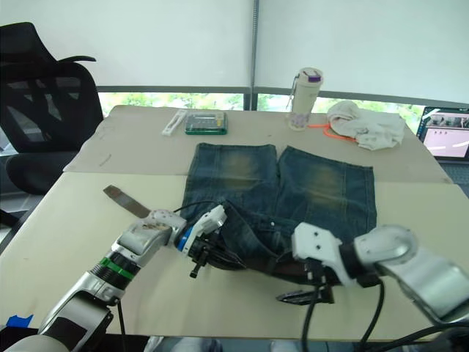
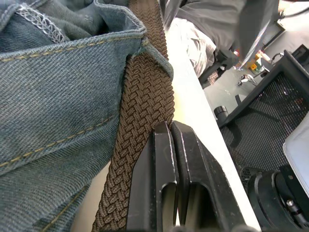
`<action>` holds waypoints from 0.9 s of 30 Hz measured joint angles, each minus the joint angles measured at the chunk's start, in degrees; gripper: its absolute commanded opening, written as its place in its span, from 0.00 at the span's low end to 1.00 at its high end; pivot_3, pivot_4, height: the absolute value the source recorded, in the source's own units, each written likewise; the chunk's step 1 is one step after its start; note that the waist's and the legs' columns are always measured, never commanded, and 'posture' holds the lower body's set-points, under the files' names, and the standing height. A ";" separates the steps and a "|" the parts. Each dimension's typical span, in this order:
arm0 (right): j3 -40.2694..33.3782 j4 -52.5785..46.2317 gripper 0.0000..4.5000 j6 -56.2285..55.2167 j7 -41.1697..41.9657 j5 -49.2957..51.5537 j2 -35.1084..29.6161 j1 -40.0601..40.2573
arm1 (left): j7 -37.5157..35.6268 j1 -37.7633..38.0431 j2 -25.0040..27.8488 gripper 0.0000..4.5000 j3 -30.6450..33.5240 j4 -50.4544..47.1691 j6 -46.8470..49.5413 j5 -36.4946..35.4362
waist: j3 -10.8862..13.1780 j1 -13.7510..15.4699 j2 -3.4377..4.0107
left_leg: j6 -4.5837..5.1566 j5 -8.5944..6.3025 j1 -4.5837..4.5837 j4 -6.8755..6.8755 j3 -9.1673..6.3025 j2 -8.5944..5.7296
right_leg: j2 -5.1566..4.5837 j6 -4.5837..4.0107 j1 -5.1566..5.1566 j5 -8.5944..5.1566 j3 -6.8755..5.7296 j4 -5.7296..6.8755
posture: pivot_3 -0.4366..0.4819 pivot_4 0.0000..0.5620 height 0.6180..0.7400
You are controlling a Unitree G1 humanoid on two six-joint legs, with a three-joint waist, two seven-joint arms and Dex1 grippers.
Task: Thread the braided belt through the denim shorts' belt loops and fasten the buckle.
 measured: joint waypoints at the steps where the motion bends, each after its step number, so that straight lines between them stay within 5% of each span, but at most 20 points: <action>1: 0.90 0.51 0.91 0.01 -0.86 -1.65 0.57 -0.38 | 0.02 -0.01 0.01 0.00 0.06 -0.01 0.11 -0.01 | 0.00 -0.04 0.00 | 0.00 0.00 0.00 0.00 0.01 -0.01 | 0.00 0.00 0.00 0.00 0.01 0.01 | 0.48 0.27 0.97; 5: 2.99 1.72 0.86 -0.52 -2.15 -6.82 1.19 -2.35 | 0.04 -0.07 -0.07 0.00 0.11 -0.01 0.73 -0.01 | 0.00 -0.05 0.00 | -0.02 0.01 0.00 0.00 0.00 0.00 | 0.06 0.00 0.00 0.00 -0.01 0.02 | 0.48 0.27 0.97; 12: 3.58 3.47 0.35 -0.35 -1.98 -9.84 1.20 -2.41 | 0.03 -0.07 -0.21 0.00 0.11 -0.01 0.78 0.00 | 0.00 -0.07 0.00 | -0.02 0.01 0.00 -0.01 0.00 0.01 | 0.06 0.00 0.00 0.00 -0.01 0.02 | 0.48 0.27 0.97; 17: -0.26 1.66 0.01 5.35 0.47 -2.20 2.48 -2.30 | 0.19 -0.07 -0.43 0.00 0.13 0.02 0.69 0.03 | 0.00 -0.05 0.00 | 0.01 0.00 0.01 -0.01 -0.04 0.03 | 0.07 0.00 0.03 0.00 -0.02 0.02 | 0.48 0.27 0.97; 27: -2.05 3.65 0.01 15.09 7.23 9.56 1.80 -2.55 | 0.28 -0.06 -0.59 0.00 0.22 -0.95 -0.57 -0.05 | 0.00 -0.02 0.00 | 0.37 -0.21 0.01 0.00 -0.07 0.04 | 0.07 0.00 0.05 0.00 -0.02 0.00 | 0.48 0.27 0.97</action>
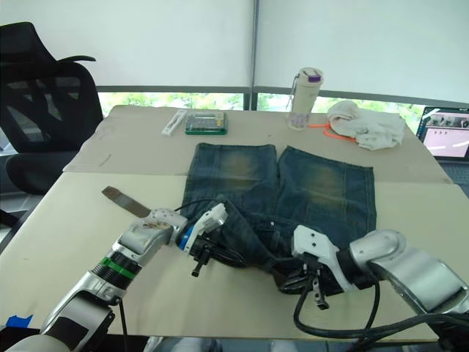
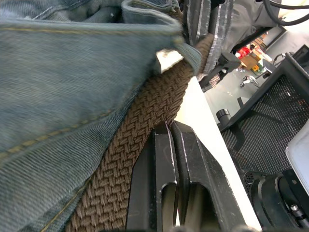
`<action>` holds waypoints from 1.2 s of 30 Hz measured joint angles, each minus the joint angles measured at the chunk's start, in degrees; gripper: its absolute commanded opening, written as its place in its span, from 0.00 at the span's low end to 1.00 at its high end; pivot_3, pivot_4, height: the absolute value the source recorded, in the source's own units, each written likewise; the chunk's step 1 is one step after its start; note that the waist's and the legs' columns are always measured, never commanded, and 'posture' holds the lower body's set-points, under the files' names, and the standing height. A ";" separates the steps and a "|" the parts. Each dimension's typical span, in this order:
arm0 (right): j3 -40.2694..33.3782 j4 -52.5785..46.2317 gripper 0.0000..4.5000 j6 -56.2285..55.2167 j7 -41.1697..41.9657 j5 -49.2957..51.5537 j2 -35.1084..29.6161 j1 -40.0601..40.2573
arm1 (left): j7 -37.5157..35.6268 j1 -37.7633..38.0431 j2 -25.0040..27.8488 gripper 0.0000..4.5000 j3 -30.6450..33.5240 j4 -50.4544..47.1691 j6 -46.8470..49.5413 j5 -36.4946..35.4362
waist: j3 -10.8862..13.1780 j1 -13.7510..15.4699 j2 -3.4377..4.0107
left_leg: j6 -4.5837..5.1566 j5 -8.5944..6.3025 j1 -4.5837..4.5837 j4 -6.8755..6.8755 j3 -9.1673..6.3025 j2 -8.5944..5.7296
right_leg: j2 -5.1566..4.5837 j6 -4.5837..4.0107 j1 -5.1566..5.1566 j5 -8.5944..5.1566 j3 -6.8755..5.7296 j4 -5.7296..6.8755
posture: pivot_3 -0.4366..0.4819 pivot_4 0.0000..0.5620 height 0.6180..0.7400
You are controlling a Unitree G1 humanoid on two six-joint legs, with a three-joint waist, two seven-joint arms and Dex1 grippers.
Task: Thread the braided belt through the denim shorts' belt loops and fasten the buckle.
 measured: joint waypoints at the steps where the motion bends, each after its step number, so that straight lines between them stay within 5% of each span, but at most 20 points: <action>1: 0.42 0.78 0.01 1.15 0.40 0.80 0.08 -0.63 | -0.11 0.01 0.04 0.00 0.00 -0.03 0.00 0.00 | 0.00 -0.03 0.00 | 0.00 0.00 0.00 0.00 0.00 0.00 | 0.00 0.00 0.00 0.00 0.00 0.00 | 0.48 0.27 0.97; 7: 5.77 6.80 0.01 2.88 2.95 -0.80 0.25 -5.86 | -0.34 0.02 0.32 0.00 0.02 -0.19 0.08 -0.03 | 0.00 -0.16 0.00 | 0.00 0.00 0.00 0.00 0.00 -0.01 | 0.00 0.00 -0.01 0.00 0.00 0.00 | 0.48 0.27 0.97; 11: 8.90 14.33 0.01 -8.38 0.97 -10.58 2.44 -8.04 | -0.46 0.01 0.81 0.00 0.06 -0.26 0.05 -0.04 | 0.00 -0.30 0.01 | -0.12 0.07 0.00 0.00 0.05 -0.05 | 0.01 0.01 -0.03 0.00 0.01 0.02 | 0.48 0.27 0.97; 21: 0.40 17.88 0.78 -18.53 5.26 -11.84 1.33 -9.37 | 1.56 -4.28 0.53 0.00 2.53 5.92 -3.35 1.25 | 0.00 -0.39 0.00 | -0.38 0.23 0.01 -0.01 0.02 -0.04 | 0.01 0.04 0.00 -0.02 0.00 0.02 | 0.48 0.27 0.97; 28: -8.24 19.42 0.78 -18.84 3.56 -11.75 -0.65 -8.19 | 7.00 -7.10 -2.92 0.00 3.73 13.21 -7.59 4.11 | 0.01 -0.21 -0.01 | -0.39 0.23 0.00 -0.02 0.03 -0.05 | 0.01 0.04 0.01 -0.02 -0.01 0.00 | 0.48 0.27 0.97; 36: -19.36 27.38 0.78 -24.65 2.96 -15.01 -6.11 3.62 | 12.51 -10.99 -4.85 0.00 6.24 22.39 -12.09 7.42 | 0.01 0.07 0.00 | -0.39 0.23 0.01 -0.06 0.07 -0.05 | 0.01 0.05 0.01 -0.01 0.01 -0.02 | 0.48 0.27 0.97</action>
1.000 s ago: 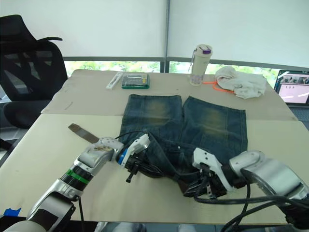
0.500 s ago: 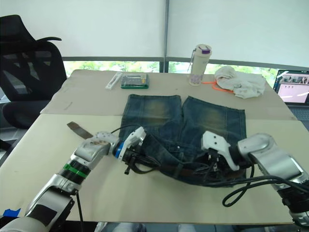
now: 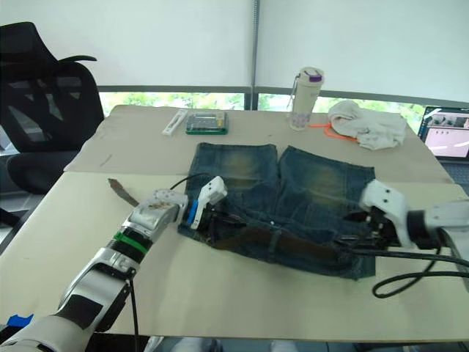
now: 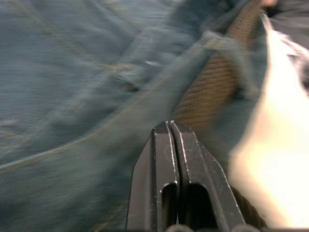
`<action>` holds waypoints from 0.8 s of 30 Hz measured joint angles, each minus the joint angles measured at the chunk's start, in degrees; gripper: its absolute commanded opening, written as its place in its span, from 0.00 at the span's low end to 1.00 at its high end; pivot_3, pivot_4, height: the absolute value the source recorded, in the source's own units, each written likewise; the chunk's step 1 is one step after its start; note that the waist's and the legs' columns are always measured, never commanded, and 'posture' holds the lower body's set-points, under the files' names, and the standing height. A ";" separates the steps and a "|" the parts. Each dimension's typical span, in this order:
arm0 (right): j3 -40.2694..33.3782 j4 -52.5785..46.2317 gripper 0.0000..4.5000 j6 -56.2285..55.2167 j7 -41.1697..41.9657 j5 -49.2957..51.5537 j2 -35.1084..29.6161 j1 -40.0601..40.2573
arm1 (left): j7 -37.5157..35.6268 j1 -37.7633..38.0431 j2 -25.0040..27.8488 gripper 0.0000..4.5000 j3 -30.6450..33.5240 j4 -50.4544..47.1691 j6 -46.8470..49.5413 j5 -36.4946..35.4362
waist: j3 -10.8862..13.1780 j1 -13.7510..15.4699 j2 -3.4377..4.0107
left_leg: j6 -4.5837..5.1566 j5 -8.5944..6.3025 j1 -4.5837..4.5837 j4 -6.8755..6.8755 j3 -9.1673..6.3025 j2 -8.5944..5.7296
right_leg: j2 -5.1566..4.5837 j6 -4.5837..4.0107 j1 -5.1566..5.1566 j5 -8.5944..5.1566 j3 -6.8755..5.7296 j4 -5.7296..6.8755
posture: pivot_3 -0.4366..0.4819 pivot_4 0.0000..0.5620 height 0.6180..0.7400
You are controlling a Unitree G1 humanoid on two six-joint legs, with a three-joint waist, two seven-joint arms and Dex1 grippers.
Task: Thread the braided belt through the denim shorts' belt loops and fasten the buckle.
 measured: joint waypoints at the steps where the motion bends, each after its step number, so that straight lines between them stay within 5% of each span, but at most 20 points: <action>1: -1.23 0.52 0.78 -0.68 0.50 -0.16 -0.74 1.12 | 0.10 -0.07 0.02 0.00 0.36 0.49 -0.37 0.26 | 0.00 -0.02 0.00 | -0.01 0.01 0.01 -0.01 0.00 0.01 | 0.00 0.00 0.00 0.00 0.00 0.00 | 0.48 0.27 0.97; 18: -5.39 5.48 0.78 -17.59 11.08 -4.69 -6.67 7.38 | 1.19 1.73 -1.88 0.00 2.00 -3.99 -1.60 1.42 | 0.01 -0.44 -0.02 | -0.04 0.02 0.03 -0.04 -0.05 0.02 | 0.00 0.00 0.06 0.00 -0.02 -0.08 | 0.48 0.27 0.97; 24: -1.96 9.26 0.78 -40.98 7.82 -14.14 -4.49 9.44 | 1.00 3.18 -3.27 0.00 3.52 -10.81 -1.36 -0.77 | 0.01 -0.64 -0.01 | -0.09 0.05 0.07 -0.04 -0.01 0.00 | 0.00 0.03 0.07 -0.01 0.01 -0.07 | 0.48 0.27 0.97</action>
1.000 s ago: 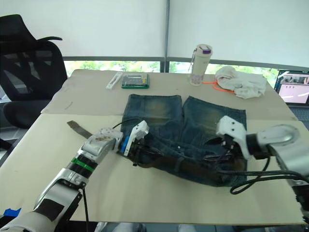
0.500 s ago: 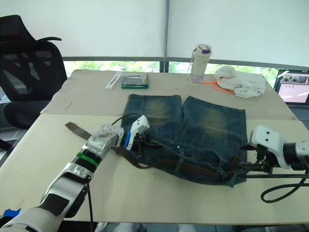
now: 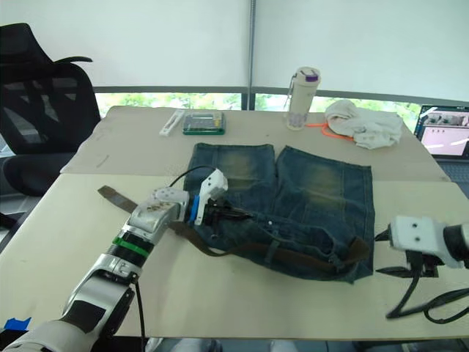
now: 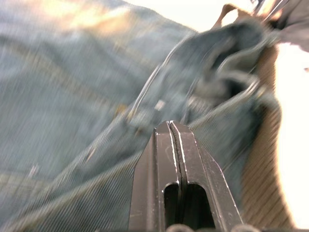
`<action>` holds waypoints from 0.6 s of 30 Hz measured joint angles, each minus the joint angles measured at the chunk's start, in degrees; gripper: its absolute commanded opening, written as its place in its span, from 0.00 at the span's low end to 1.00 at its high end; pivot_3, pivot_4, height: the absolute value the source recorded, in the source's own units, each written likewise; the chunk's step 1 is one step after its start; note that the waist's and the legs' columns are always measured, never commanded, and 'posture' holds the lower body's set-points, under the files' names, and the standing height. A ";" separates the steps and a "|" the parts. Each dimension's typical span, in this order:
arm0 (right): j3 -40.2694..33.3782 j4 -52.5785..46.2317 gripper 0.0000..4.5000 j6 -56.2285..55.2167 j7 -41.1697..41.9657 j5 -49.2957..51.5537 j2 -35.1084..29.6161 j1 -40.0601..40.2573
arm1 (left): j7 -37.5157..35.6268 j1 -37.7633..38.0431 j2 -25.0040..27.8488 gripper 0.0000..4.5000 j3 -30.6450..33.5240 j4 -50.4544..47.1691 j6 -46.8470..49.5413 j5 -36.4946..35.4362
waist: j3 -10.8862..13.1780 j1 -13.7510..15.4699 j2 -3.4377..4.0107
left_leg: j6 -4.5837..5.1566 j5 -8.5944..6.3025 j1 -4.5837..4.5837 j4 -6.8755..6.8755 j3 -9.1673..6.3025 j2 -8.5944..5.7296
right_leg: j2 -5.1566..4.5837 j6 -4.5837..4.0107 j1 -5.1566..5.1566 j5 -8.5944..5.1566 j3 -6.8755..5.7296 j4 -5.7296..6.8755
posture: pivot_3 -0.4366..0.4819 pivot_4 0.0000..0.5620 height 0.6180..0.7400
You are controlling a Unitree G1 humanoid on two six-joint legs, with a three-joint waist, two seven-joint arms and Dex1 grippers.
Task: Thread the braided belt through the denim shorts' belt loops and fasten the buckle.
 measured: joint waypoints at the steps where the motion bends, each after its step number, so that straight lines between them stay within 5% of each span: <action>1: 1.09 1.21 0.78 -3.58 -0.95 -1.61 0.51 -1.01 | -0.03 0.03 -0.21 0.00 -0.01 -1.20 0.12 -0.33 | 0.00 -0.11 0.00 | -0.01 0.01 0.01 0.00 0.02 0.00 | 0.00 0.00 0.00 0.00 0.01 0.00 | 0.48 0.27 0.97; 5: 3.11 5.34 0.78 -10.62 -5.18 -4.68 2.03 -5.31 | 0.04 0.55 -0.14 0.00 0.15 -4.92 1.49 -2.01 | 0.00 -0.55 0.01 | -0.10 0.06 0.07 -0.06 0.02 0.01 | 0.01 0.01 0.01 0.00 0.02 0.01 | 0.48 0.27 0.97; 16: 3.31 1.67 0.78 -8.87 -7.87 -0.44 5.93 -6.27 | 0.92 3.47 -0.50 0.00 -0.73 -14.14 6.48 -4.58 | 0.00 -0.52 0.02 | -0.10 0.06 0.27 -0.13 0.01 0.02 | 0.02 0.00 0.19 0.00 0.04 -0.04 | 0.48 0.27 0.97; 18: 3.32 1.45 0.66 -8.88 -7.86 -0.42 5.94 -6.27 | 1.01 3.95 -0.58 0.00 -1.22 -14.14 6.51 -4.57 | 0.00 -0.52 0.02 | -0.10 0.06 0.26 -0.13 0.02 0.02 | 0.02 0.00 0.18 0.00 0.04 -0.05 | 0.48 0.27 0.97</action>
